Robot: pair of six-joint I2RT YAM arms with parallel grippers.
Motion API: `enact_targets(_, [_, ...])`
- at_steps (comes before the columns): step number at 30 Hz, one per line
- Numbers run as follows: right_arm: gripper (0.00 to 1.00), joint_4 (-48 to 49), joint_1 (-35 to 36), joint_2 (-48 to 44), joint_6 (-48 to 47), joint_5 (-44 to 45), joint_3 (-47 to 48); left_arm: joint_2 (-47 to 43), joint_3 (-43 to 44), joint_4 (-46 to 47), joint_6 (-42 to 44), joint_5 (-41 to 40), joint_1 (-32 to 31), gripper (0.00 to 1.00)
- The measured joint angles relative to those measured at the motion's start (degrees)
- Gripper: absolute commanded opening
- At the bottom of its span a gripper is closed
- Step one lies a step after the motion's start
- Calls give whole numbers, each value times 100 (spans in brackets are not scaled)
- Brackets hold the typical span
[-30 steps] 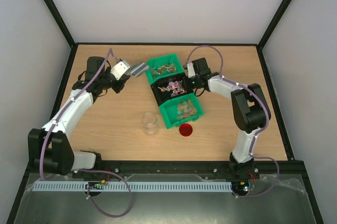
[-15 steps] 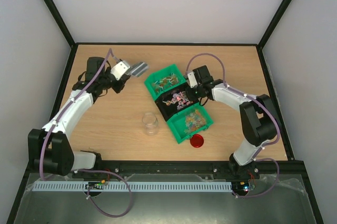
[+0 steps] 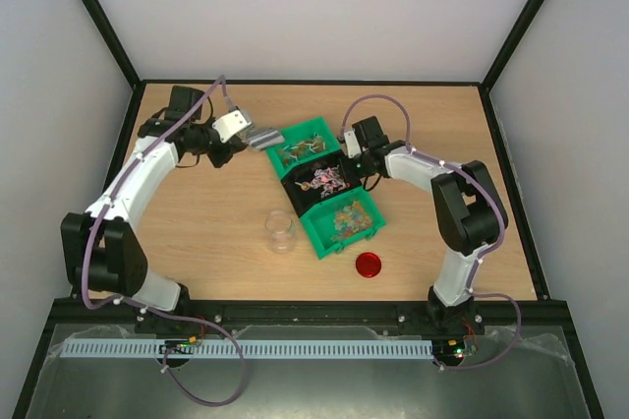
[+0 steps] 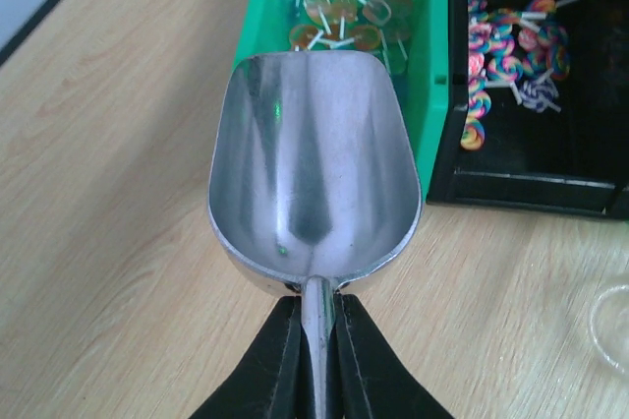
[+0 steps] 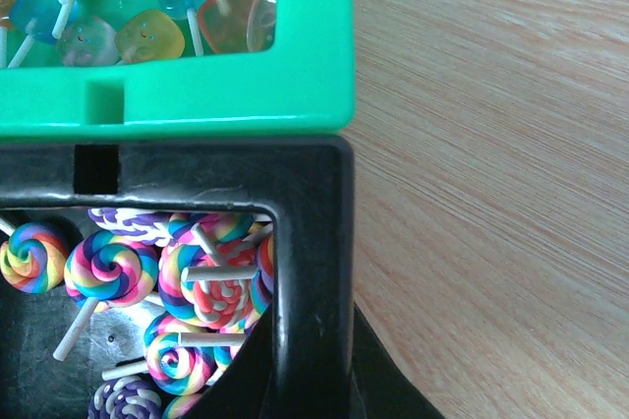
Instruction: Pack the candies
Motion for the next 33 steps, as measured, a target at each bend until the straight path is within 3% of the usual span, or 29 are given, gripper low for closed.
enact_targets(13, [1,-4,326,52,-214,179,140,1222,1366,-1633,737,-890,-442,2])
enact_targets(33, [1,-79,533,52,-323,518,195,2721,2844,-2549,557,-2428,-1209,2])
